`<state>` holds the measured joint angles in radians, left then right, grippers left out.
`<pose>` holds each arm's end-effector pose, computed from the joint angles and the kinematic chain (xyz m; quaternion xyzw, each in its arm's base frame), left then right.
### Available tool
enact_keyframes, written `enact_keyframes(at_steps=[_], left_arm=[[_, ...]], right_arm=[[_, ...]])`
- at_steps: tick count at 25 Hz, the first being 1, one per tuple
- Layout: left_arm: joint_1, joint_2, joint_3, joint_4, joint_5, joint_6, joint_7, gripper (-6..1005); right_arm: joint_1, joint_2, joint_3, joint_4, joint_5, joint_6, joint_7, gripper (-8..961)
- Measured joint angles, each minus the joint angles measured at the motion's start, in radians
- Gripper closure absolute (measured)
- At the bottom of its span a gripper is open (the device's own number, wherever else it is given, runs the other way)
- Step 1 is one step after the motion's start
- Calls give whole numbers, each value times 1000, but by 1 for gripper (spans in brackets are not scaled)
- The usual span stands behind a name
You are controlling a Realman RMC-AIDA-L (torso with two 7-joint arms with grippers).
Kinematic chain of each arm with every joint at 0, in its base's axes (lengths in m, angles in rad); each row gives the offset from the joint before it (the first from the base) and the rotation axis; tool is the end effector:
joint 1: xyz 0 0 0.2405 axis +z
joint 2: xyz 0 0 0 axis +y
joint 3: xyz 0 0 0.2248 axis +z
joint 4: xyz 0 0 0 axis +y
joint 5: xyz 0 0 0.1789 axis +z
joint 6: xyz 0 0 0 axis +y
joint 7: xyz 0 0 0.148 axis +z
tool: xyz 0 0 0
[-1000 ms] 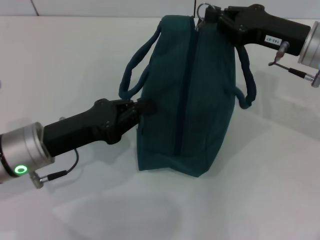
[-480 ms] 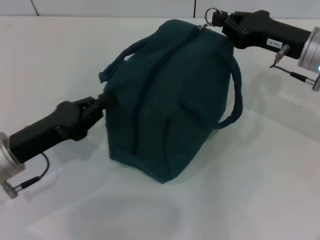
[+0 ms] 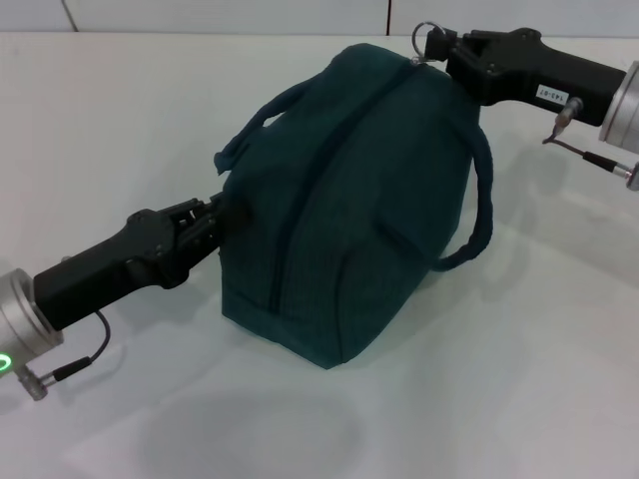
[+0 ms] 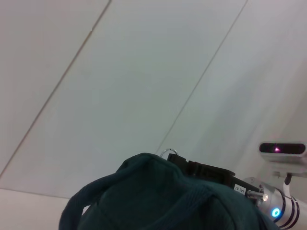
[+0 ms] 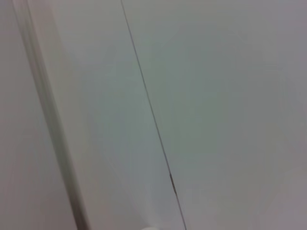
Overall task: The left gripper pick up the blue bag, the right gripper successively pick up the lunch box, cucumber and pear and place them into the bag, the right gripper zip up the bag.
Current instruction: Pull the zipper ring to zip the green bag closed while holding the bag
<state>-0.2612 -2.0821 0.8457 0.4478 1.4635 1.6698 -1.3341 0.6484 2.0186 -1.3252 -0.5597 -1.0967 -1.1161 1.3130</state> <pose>-0.2418 0.2313 0.0152 -0.8131 -0.3365 -0.4493 0.1540 0.1391 0.3617 0.0038 -0.8828 0.1996 0.3683 0.2125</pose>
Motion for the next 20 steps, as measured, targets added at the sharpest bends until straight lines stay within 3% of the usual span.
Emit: enact_keyframes(at_steps=[6,12,16,20], left_arm=[[10,-1,-3,-1,-124,40,1,713],[-5,17,-8,18,-232,36,-44,512],[-77,53,-34,39,-228,5,-193,417],[-179,107,-39,91,-124,-54,-346,323]], right_arm=[[-16,-4,0,1,0,-23,0,940],[-36,-5,19,-3,0,-50,-7,939],[-36,-3,27,1,0,-63,-15,939],[-36,-2,28,1,0,-75,-24,940]])
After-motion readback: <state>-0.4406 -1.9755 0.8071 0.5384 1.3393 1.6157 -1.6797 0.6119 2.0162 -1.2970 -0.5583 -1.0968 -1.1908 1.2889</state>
